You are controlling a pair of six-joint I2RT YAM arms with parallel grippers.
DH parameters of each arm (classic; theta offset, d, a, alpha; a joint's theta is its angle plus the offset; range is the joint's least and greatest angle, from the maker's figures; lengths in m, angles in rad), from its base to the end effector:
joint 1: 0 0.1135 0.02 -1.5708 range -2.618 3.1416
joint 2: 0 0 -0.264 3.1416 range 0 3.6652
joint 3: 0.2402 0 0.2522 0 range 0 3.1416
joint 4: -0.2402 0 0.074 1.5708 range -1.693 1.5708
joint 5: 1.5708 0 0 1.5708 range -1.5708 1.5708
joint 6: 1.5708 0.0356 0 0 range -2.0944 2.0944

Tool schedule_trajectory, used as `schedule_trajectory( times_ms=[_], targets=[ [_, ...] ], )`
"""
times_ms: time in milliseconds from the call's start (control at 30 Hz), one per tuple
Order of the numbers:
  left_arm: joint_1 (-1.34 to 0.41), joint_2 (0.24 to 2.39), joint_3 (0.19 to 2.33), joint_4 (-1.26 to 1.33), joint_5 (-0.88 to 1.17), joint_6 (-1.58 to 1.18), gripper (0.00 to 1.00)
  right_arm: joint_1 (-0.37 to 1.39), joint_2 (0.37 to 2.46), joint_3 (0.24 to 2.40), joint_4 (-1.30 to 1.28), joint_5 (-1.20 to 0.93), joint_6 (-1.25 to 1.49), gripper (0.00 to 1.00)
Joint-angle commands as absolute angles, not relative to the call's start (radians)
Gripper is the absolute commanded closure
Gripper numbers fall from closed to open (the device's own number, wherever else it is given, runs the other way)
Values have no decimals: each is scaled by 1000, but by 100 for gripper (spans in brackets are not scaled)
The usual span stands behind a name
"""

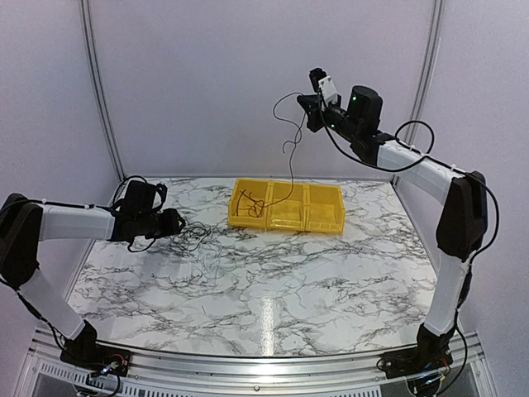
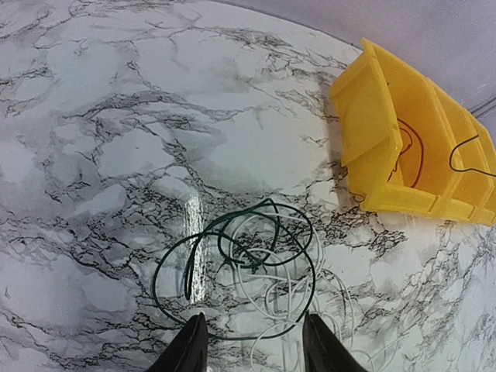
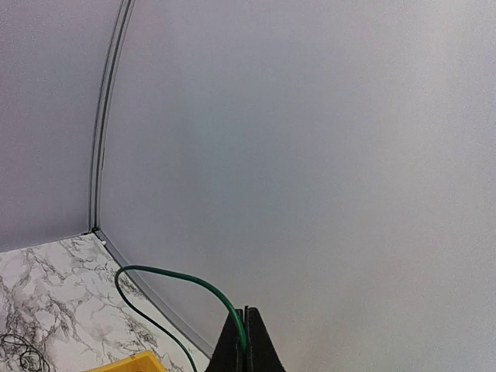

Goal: Untangle the cables

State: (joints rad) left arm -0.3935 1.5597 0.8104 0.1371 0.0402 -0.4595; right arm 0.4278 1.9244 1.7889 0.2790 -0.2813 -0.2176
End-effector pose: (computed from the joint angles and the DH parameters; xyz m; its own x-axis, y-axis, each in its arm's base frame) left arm 0.3014 -0.1267 0.1916 -0.6591 -0.2062 -0.7233 0.1352 0.9135 -0.3837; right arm 0.4229 0.2037 0.4030 0.2671 -0.1062 -0.9578 -0.6052 0.7550 -0.2524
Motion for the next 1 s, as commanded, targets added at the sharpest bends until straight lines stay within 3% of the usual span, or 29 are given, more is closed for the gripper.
schedule_trajectory(
  times_ms=[0,967],
  targets=[
    [-388,1540,856,85,14,-416,55,410,1904,1815,292,-265,-237,100],
    [-378,1597,929,34,21,-420,55,344,1916,1700,268,-158,-379,100]
  ],
)
